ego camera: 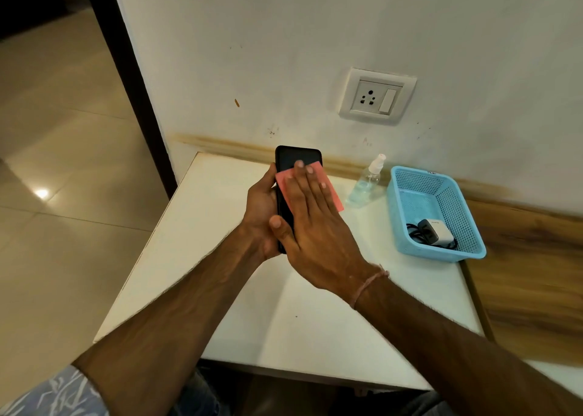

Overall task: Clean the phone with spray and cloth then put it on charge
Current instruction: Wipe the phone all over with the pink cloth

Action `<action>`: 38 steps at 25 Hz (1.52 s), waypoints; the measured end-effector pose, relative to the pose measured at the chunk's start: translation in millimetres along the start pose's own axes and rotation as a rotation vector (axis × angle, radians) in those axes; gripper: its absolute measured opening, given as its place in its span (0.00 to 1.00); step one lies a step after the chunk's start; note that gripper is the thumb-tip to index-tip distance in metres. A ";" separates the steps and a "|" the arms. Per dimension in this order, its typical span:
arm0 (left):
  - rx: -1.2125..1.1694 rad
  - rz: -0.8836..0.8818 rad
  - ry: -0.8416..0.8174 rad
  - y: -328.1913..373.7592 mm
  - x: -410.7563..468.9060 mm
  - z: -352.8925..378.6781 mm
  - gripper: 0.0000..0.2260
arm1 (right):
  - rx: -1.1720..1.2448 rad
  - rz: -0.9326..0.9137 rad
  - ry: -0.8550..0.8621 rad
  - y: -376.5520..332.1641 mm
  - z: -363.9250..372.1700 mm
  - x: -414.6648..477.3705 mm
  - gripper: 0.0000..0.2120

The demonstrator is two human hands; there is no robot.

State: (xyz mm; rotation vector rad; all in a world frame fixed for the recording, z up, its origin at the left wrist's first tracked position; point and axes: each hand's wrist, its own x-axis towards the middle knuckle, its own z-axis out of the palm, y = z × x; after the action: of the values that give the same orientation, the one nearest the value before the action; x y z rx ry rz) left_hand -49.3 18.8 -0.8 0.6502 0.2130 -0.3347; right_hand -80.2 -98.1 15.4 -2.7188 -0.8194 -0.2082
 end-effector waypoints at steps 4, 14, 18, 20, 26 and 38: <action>0.013 0.017 0.023 -0.9 1.7 1.0 0.29 | -0.034 -0.066 -0.041 5.7 2.8 -21.2 0.36; -0.001 -0.050 -0.058 -5.3 0.7 5.3 0.28 | -0.041 0.124 0.041 16.1 -8.8 33.4 0.38; -0.007 -0.062 -0.048 -0.6 -3.2 3.3 0.28 | -0.045 0.105 0.064 7.7 -4.7 30.8 0.35; 0.021 -0.049 -0.031 -0.1 -3.5 3.9 0.28 | -0.055 0.062 0.063 3.5 -2.0 17.1 0.33; 0.010 -0.073 -0.029 4.6 -4.4 4.4 0.34 | -0.103 -0.099 -0.031 -1.1 7.0 -41.2 0.32; 0.014 -0.071 -0.005 3.1 -3.3 4.8 0.31 | -0.001 -0.030 -0.022 14.9 -14.5 3.8 0.25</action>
State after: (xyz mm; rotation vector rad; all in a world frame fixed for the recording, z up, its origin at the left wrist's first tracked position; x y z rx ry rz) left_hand -50.8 18.9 5.6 0.6566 0.2294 -0.4066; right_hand -69.5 -112.6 26.4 -2.7160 -0.8674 -0.1850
